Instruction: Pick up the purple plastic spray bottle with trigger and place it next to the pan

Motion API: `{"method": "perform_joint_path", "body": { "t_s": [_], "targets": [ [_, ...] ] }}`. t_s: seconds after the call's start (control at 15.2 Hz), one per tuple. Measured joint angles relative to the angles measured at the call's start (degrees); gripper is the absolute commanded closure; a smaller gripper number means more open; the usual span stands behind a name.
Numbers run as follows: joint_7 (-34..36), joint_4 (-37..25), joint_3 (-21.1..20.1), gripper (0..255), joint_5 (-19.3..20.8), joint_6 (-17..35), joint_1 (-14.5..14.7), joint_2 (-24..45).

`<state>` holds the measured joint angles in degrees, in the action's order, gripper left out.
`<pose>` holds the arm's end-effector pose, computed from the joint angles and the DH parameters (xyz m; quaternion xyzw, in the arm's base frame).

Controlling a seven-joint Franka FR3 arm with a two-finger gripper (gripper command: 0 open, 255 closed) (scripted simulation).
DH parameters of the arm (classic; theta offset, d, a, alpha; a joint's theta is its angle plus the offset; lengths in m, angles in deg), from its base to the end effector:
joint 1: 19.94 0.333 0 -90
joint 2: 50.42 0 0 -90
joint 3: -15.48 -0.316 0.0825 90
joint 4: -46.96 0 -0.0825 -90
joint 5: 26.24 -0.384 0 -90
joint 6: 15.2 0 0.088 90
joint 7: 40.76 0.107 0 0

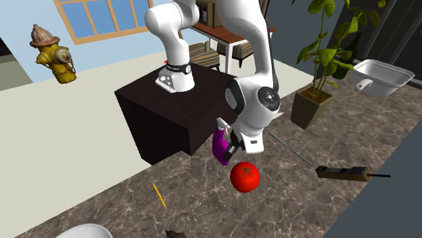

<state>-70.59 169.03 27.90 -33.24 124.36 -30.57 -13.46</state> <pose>0.4760 -0.2133 0.0846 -0.9865 -0.0166 0.1581 0.0386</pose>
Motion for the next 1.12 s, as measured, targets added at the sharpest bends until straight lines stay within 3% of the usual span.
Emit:
{"method": "perform_joint_path", "body": {
  "t_s": [0.53, 0.59, 1.12],
  "targets": [
    [-0.3, 0.2, -0.3, 0, -0.4, 1.6, -0.3, 1.4],
    [-0.3, 0.2, -0.3, 255, -0.4, 1.6, -0.3, 1.4],
    [-0.3, 0.2, -0.3, 255, -0.4, 1.7, -0.3, 1.3]
  ]
}}
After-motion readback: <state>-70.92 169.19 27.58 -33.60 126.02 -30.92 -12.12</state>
